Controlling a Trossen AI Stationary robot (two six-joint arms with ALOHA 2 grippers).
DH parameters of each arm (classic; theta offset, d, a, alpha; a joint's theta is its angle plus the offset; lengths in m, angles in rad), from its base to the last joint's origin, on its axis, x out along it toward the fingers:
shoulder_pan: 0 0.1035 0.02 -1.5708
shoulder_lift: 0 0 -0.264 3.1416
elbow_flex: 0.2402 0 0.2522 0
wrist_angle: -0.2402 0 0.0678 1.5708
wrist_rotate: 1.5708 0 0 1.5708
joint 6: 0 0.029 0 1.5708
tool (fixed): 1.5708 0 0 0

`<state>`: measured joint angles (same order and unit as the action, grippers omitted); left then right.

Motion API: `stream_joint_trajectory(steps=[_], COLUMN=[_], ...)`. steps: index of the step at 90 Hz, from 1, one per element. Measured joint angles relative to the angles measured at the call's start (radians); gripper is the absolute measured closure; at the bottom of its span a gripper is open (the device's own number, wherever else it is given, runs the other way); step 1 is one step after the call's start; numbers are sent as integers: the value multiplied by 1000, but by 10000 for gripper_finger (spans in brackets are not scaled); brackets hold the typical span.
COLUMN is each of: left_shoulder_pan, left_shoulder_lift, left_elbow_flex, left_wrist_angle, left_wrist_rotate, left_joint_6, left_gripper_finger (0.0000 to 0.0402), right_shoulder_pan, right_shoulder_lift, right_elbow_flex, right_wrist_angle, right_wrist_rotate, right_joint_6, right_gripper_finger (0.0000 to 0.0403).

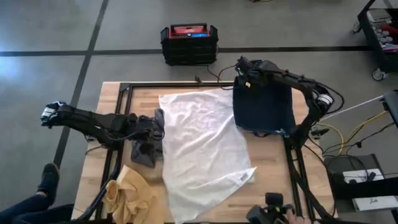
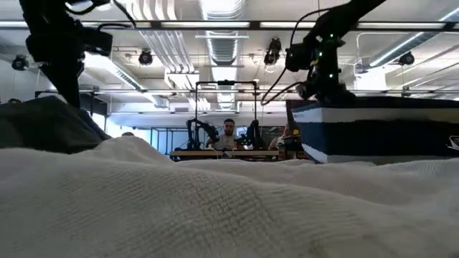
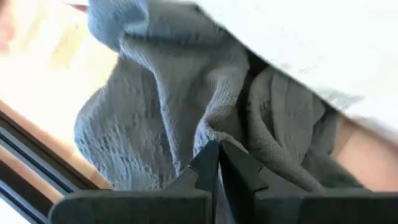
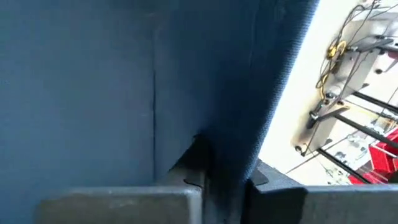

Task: Fold towel
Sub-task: Fold the white towel

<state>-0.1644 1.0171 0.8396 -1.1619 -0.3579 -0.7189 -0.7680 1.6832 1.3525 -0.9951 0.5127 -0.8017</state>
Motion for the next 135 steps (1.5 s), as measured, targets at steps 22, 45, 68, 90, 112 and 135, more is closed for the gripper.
stream_joint_trajectory(steps=[22,45,68,90,112,135], left_shoulder_pan=[1,3,12,26,29,28], left_shoulder_lift=[-16,2,94,168,152,60], left_elbow_flex=[56,38,-10,-157,-256,-156], left_wrist_angle=[-16,226,329,395,134,-18], left_wrist_rotate=[-60,-88,87,90,121,24], left_joint_6=[6,108,165,220,-12,-142], left_gripper_finger=[401,400,401,401,402,402], right_shoulder_pan=[12,38,80,246,545,765], right_shoulder_lift=[-35,-145,-252,-265,-215,-94], right_elbow_flex=[15,97,151,92,8,-42], right_wrist_angle=[-8,-14,-33,43,149,199], right_wrist_rotate=[112,84,-403,-891,-773,-505], right_joint_6=[-9,147,429,653,701,786], right_gripper_finger=[252,176,156,174,200,218])
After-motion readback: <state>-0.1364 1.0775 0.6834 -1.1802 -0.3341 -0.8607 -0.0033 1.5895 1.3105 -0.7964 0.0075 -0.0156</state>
